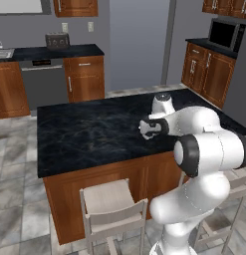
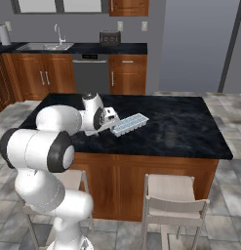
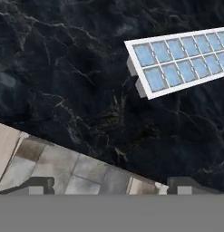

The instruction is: Open the freezer door, pick up the ice cube tray from the freezer, and place it on the dining counter.

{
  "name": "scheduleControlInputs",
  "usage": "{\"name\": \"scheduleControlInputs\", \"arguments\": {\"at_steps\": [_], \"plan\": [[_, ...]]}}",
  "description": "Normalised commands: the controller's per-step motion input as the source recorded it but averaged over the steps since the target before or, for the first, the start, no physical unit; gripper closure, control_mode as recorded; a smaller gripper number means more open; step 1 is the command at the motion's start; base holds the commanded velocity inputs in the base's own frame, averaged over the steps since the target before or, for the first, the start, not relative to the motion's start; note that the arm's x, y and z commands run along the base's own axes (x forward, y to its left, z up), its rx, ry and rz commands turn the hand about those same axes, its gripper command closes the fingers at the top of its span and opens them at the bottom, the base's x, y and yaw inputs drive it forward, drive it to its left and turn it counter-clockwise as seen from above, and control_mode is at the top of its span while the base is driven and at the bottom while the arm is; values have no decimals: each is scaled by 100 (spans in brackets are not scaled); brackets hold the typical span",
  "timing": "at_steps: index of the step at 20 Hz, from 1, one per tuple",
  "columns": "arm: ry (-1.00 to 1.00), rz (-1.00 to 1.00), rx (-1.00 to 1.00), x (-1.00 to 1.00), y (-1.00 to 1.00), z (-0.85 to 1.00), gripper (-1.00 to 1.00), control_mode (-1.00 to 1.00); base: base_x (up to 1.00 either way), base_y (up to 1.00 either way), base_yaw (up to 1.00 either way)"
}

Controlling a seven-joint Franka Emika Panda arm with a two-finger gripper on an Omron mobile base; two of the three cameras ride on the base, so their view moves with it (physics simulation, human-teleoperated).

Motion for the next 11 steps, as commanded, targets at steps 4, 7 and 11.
{"name": "scheduleControlInputs", "arguments": {"at_steps": [4,7,11], "plan": [[27,-13,18,-2,-19,100,-100,-100,0,0,0],[5,-17,6,-25,0,100,-100,-100,0,0,0],[-1,-21,9,-62,25,100,-100,-100,0,0,0]]}}
